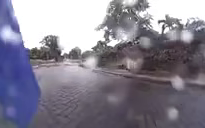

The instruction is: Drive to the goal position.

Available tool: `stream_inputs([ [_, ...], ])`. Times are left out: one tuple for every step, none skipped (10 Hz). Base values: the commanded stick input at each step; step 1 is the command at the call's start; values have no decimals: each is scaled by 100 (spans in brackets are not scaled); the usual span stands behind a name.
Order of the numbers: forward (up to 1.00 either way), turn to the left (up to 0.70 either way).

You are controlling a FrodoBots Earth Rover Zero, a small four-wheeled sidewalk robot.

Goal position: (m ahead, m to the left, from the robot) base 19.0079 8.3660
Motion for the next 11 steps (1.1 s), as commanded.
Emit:
stream_inputs([
  [100, 0],
  [100, 0],
  [100, 0],
  [100, -27],
  [100, -27],
  [100, -27],
  [100, -27],
  [100, -27],
  [100, -27],
  [100, -23],
  [100, -10],
])
